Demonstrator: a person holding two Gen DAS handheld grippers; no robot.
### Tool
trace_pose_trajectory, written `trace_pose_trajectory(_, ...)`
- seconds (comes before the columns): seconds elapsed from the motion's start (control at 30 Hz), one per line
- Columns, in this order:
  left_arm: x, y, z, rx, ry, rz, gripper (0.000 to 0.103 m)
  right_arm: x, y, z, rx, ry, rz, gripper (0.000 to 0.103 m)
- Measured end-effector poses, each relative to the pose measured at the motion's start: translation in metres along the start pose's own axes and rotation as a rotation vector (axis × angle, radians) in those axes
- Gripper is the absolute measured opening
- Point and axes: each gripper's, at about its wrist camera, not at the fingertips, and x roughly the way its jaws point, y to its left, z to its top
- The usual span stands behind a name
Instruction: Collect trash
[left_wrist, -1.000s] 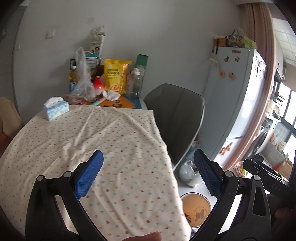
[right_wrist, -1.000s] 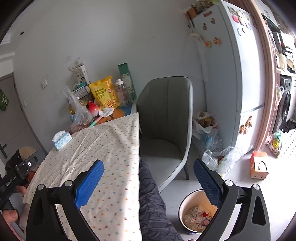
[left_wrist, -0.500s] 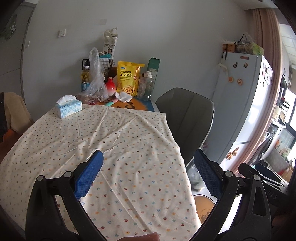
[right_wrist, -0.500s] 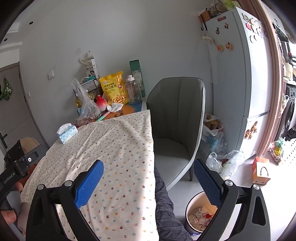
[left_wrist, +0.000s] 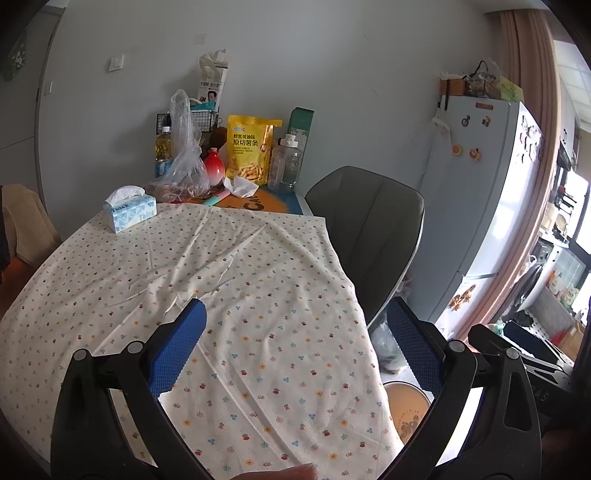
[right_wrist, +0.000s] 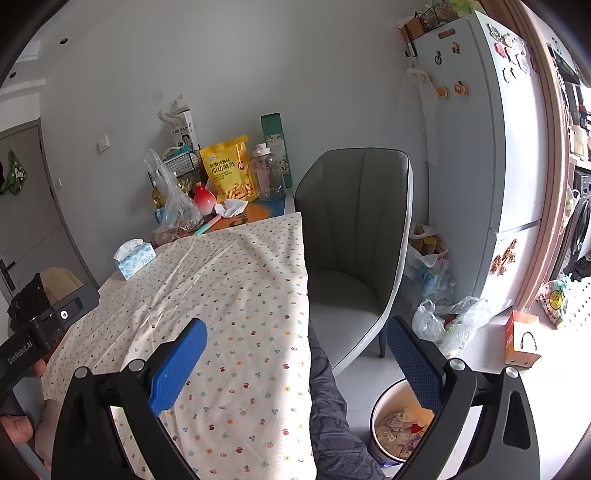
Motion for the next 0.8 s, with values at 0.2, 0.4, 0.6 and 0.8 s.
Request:
trace_pose_trajectory(0.2, -0.0002, -0.0002, -0.0008, -0.001, 0.001, -0.004, 0.097, 0.0001, 0.0006, -0.0007, -0.001, 0.003, 0.001, 0.095)
trace_pose_trajectory(0.4, -0.0005, 0.0004, -0.0015, 0.001, 0.001, -0.008, 0.097, 0.0002, 0.0010, -0.0018, -0.004, -0.001, -0.002, 0.095)
trace_pose_trajectory(0.6, 0.0007, -0.0009, -0.0023, 0.005, 0.008, -0.015, 0.097, -0.0003, 0.0007, -0.0027, -0.005, -0.002, -0.006, 0.095)
trace_pose_trajectory(0.8, 0.0011, -0.0009, -0.0022, 0.006, 0.008, -0.017, 0.097, -0.0007, 0.0012, -0.0029, -0.003, -0.002, -0.004, 0.095)
